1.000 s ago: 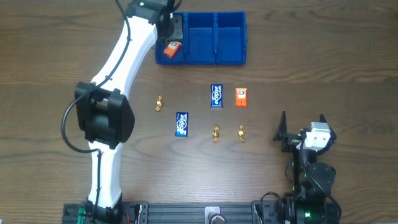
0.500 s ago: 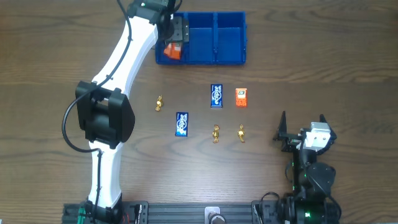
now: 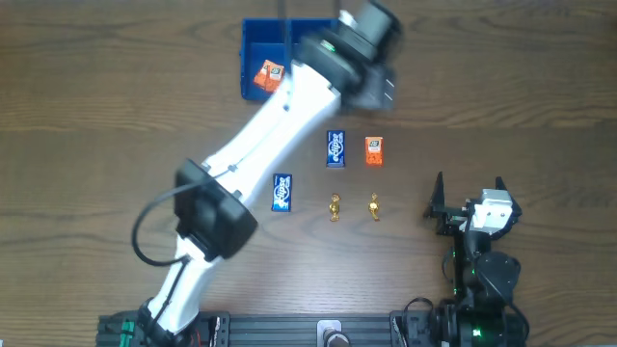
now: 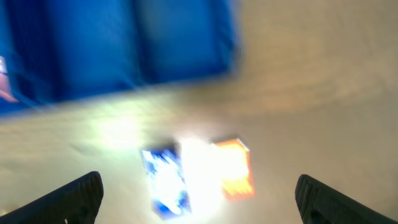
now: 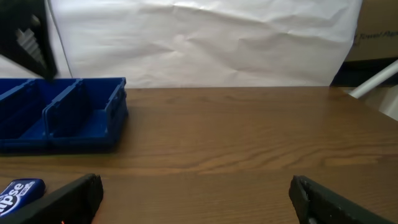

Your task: Sort Candies Into Trays

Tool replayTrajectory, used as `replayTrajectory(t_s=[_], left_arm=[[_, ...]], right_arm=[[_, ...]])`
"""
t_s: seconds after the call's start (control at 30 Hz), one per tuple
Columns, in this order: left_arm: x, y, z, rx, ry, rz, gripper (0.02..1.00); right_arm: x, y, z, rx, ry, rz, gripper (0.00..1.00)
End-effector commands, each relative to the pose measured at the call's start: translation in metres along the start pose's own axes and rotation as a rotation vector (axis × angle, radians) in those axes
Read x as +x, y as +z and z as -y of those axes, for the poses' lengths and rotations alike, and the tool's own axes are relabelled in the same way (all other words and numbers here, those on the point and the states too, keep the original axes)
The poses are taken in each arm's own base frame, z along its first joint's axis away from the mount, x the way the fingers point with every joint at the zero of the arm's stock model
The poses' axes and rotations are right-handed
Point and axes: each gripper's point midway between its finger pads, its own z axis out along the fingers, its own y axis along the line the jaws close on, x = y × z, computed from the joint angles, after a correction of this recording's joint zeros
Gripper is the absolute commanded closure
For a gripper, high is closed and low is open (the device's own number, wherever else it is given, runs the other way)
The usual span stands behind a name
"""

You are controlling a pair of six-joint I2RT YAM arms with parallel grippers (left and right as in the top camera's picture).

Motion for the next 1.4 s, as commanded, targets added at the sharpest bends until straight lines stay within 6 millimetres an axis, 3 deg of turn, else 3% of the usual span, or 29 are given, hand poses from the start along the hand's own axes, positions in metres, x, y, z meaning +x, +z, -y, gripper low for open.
replayTrajectory(t_s=[0.03,0.1,0.3,0.5,0.6,0.73,0.8,0.97,1.07,1.17,1.3,1.4], left_arm=[[0.046,0.031,0.023,-0.042,-0.12,-0.114,0.018],[0.065,0.051,0.034,-0.063,-0.118,-0.152,0.02],[0.1,0.105,0.04,-0.082,-0.13,-0.263,0.038],[0.111,0.135,0.044,-0.067,-0.13,-0.294,0.064],[0.112,0.14,0.044,-0.065,-0.131,-0.296,0.156],[0.111,0.141,0.043,-0.064,-0.134,-0.293,0.498],[0.109,0.141,0.044,-0.059,-0.137,-0.287,0.597],[0.104,0.141,0.045,-0.05,-0.141,-0.272,0.643],[0.079,0.126,0.049,-0.008,-0.161,-0.205,0.645],[0.031,0.077,0.034,0.001,-0.155,-0.063,0.641],[-0.027,0.009,-0.004,0.007,-0.151,0.1,0.636],[-0.063,-0.031,-0.051,-0.001,-0.183,0.181,0.636]], right_arm=[[0.001,0.0,0.002,0.008,-0.014,-0.002,0.003],[0.001,0.0,0.002,0.008,-0.014,-0.002,0.003],[0.0,0.0,0.002,0.008,-0.014,-0.002,0.003],[0.001,0.0,0.002,0.008,-0.014,-0.002,0.003],[0.0,0.0,0.002,0.008,-0.014,-0.002,0.003],[0.0,0.0,0.002,0.008,-0.014,-0.002,0.003],[0.0,0.0,0.002,0.008,-0.014,-0.002,0.003],[0.0,0.0,0.002,0.008,-0.014,-0.002,0.003],[0.0,0.0,0.002,0.008,-0.014,-0.002,0.003],[0.001,0.0,0.002,0.008,-0.014,-0.002,0.003],[0.0,0.0,0.002,0.008,-0.014,-0.002,0.003],[0.0,0.0,0.002,0.008,-0.014,-0.002,0.003]])
